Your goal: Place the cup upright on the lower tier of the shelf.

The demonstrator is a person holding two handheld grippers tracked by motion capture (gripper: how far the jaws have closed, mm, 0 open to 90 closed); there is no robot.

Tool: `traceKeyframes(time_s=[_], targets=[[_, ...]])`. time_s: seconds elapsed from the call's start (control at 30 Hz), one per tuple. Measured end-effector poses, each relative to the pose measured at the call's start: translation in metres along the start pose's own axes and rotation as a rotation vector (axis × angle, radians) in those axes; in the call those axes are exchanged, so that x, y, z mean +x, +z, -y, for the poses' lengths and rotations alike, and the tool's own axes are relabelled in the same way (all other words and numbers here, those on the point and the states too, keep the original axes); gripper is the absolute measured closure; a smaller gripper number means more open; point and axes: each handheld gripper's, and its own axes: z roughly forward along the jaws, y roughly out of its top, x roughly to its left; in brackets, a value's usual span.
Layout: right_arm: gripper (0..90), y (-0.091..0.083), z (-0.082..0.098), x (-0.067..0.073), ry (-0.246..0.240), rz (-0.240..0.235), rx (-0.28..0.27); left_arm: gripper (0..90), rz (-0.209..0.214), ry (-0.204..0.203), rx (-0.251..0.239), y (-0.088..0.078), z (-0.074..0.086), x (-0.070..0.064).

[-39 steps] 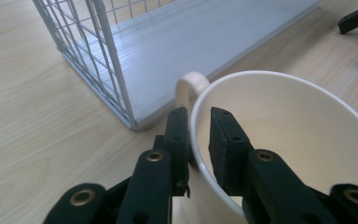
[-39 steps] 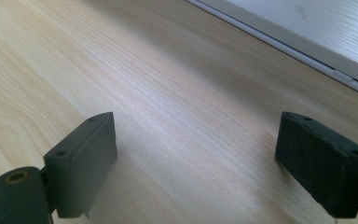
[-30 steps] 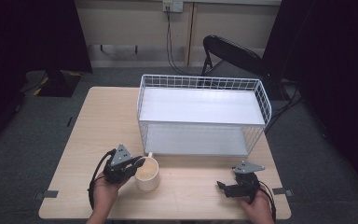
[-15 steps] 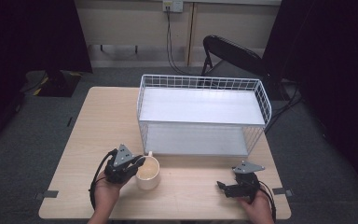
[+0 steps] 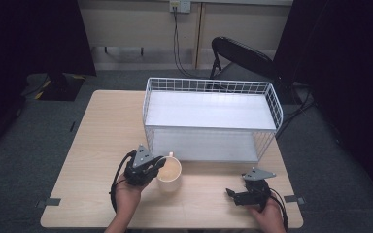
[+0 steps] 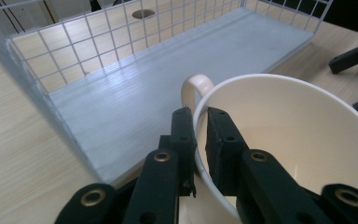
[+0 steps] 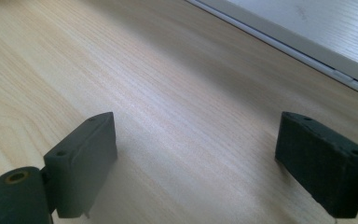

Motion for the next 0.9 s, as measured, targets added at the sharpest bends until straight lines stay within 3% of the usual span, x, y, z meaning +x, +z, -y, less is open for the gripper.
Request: traceKeyframes(time_s=[0.3,0.9], targets=[[12.0,0.0,0.0,0.0,0.0,0.0,0.0,81.9,-0.004,-0.016,-0.022,0.016,-0.012,-0.01],[12.0,0.0,0.0,0.0,0.0,0.0,0.0,81.8,-0.091,-0.044,-0.042,0.048,-0.028,-0.024]])
